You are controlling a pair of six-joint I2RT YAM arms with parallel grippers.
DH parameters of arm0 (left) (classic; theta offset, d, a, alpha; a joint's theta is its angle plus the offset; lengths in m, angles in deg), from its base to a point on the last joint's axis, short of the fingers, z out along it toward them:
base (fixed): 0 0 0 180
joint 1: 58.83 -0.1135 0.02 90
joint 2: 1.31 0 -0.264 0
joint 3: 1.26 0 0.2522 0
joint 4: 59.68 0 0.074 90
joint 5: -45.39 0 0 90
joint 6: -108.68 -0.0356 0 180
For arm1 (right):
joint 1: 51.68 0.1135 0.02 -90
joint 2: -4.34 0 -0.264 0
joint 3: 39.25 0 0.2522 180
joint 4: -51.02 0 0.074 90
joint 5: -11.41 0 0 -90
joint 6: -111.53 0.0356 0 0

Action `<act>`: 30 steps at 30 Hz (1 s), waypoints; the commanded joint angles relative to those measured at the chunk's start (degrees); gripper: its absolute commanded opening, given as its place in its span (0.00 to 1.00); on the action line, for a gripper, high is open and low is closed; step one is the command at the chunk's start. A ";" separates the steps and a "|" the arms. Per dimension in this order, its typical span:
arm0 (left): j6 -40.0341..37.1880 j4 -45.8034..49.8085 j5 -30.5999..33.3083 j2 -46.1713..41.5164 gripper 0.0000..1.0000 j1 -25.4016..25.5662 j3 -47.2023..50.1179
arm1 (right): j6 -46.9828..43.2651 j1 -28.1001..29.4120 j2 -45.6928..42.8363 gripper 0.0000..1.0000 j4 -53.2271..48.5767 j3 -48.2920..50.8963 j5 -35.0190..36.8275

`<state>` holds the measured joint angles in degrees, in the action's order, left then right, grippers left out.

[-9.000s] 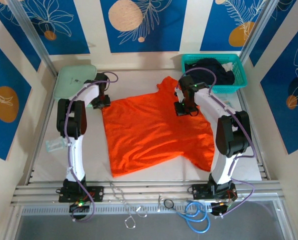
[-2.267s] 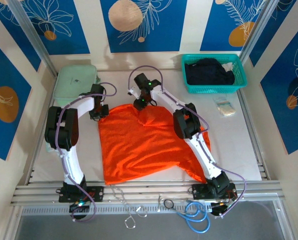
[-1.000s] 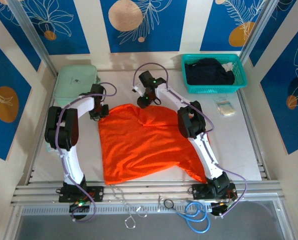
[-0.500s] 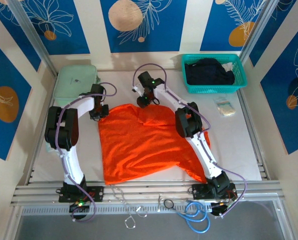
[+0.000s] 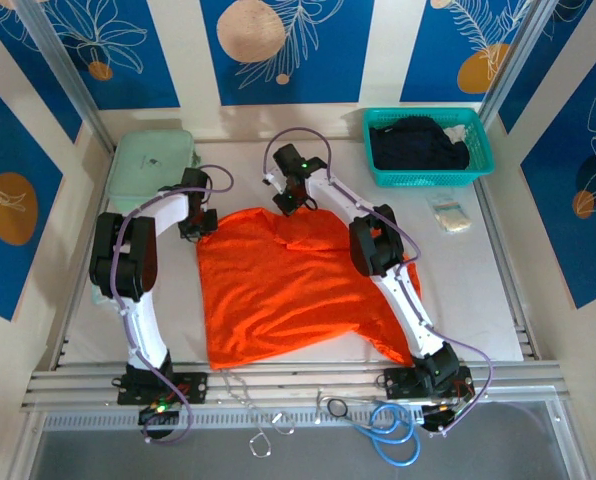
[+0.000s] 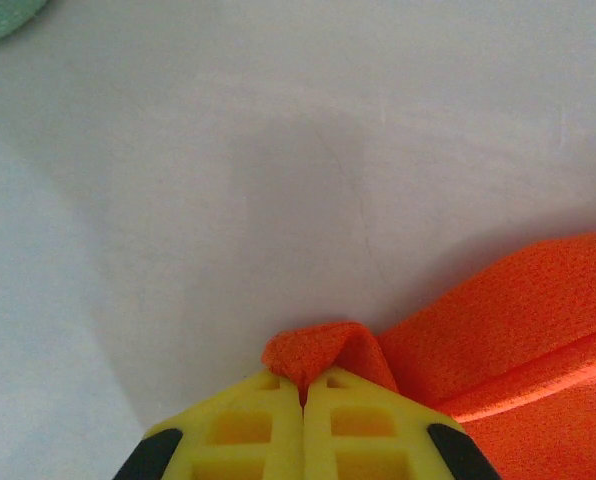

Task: Fold and stack the t-shirts

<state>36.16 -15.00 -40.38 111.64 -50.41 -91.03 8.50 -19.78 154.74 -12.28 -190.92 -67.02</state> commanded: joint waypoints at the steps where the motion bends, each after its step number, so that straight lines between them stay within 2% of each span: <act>1: -0.60 3.19 -1.88 1.68 0.00 0.36 -1.12 | 1.12 -1.25 0.39 0.00 -6.80 0.20 0.11; 4: -0.51 5.19 -2.35 0.41 0.00 0.36 -4.66 | 2.77 -2.90 -4.59 0.00 -7.85 -2.14 -0.04; 7: -0.60 8.12 -2.47 -2.12 0.00 0.44 -9.58 | 4.73 -4.57 -13.26 0.00 -7.40 -0.43 0.75; 20: -2.42 26.12 3.70 -20.68 0.00 0.33 -30.56 | 8.23 -8.90 -63.96 0.00 1.98 29.53 6.40; 25: -3.61 31.65 4.44 -29.38 0.00 0.27 -36.05 | 9.30 -9.75 -80.12 0.00 1.48 32.36 6.09; 30: -5.27 34.16 -0.07 -38.06 0.00 0.28 -39.60 | 11.45 -9.66 -91.43 0.00 -0.75 30.28 3.91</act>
<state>33.03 14.29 -38.22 77.08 -50.30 -128.49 17.65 -29.42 67.32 -11.65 -159.47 -62.10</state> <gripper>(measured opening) 0.064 0.049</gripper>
